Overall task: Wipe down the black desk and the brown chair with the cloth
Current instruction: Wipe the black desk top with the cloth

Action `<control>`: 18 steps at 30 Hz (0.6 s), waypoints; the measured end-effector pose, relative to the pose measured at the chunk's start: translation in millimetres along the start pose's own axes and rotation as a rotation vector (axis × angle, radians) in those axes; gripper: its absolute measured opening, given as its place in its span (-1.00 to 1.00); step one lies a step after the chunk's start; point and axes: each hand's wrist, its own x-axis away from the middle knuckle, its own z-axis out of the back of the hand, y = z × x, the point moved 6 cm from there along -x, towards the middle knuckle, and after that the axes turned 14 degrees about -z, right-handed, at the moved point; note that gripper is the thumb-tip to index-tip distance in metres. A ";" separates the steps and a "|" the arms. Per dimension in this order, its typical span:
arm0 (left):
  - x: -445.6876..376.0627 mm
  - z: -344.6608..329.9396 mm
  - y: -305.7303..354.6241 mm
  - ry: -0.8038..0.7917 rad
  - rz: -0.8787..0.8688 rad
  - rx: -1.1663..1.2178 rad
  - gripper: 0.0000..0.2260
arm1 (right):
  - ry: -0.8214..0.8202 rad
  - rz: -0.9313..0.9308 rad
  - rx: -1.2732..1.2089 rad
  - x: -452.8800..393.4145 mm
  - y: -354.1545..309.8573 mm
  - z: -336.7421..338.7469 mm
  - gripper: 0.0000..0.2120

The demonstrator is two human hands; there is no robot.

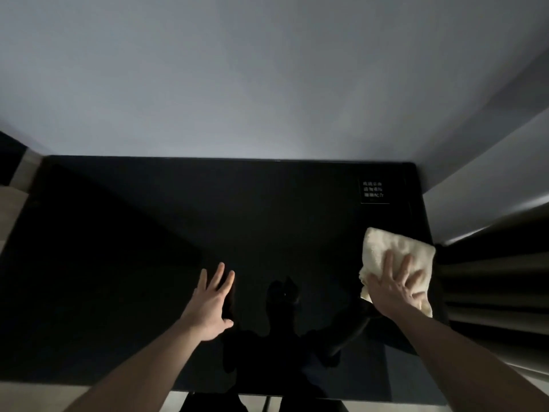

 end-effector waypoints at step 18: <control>100.3 -3.8 -186.4 0.005 -0.044 -0.046 0.11 | -0.076 0.211 0.047 231.4 -260.0 -194.2 -0.22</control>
